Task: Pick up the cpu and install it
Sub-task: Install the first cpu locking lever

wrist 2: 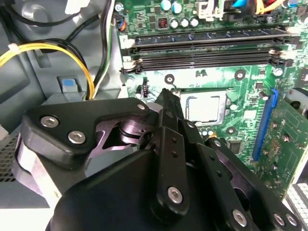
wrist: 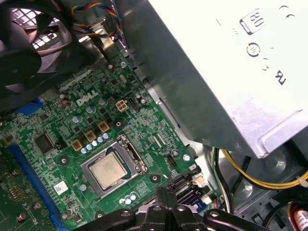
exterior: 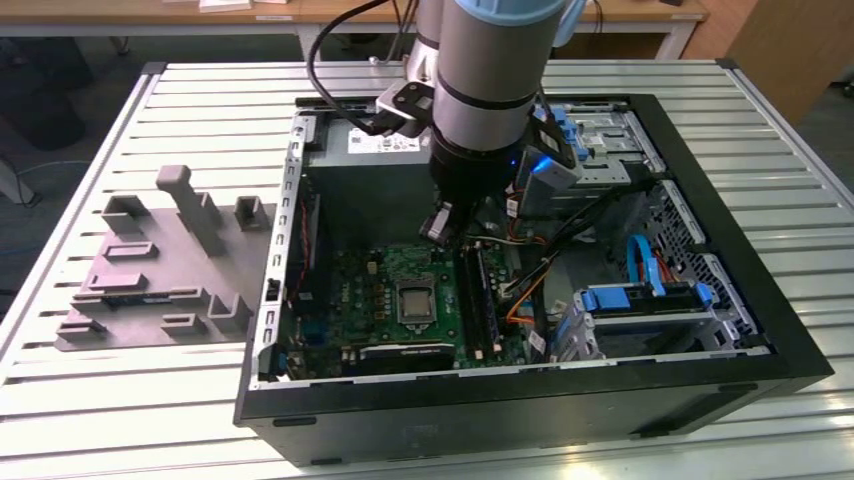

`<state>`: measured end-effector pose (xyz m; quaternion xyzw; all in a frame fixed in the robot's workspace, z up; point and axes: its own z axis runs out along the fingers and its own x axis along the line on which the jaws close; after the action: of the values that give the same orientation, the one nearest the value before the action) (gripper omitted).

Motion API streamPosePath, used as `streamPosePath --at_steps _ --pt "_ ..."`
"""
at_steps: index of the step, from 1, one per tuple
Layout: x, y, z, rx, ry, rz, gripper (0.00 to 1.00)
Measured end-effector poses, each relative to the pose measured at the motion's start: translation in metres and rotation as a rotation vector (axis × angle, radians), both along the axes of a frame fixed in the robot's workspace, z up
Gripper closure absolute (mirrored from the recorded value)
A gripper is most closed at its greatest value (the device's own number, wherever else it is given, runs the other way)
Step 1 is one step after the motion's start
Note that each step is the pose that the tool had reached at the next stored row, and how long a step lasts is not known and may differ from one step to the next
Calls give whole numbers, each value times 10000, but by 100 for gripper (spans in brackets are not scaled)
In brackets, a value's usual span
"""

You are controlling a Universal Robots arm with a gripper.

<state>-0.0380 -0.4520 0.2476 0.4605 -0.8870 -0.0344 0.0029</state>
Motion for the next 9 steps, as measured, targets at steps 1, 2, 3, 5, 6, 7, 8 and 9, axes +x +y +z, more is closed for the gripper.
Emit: streamPosePath --at_steps 1,2,3,5,6,7,8,9 --pt "5 14 -1 0 1 -1 89" --pt "9 28 -2 0 0 0 89" --pt "11 42 -3 0 0 0 89" --pt "13 62 -8 0 1 0 89" --pt "13 70 -13 0 0 0 89" --pt "13 78 -18 0 1 0 89" --pt "13 85 -24 1 0 1 89" --pt "13 94 -30 2 1 1 89"
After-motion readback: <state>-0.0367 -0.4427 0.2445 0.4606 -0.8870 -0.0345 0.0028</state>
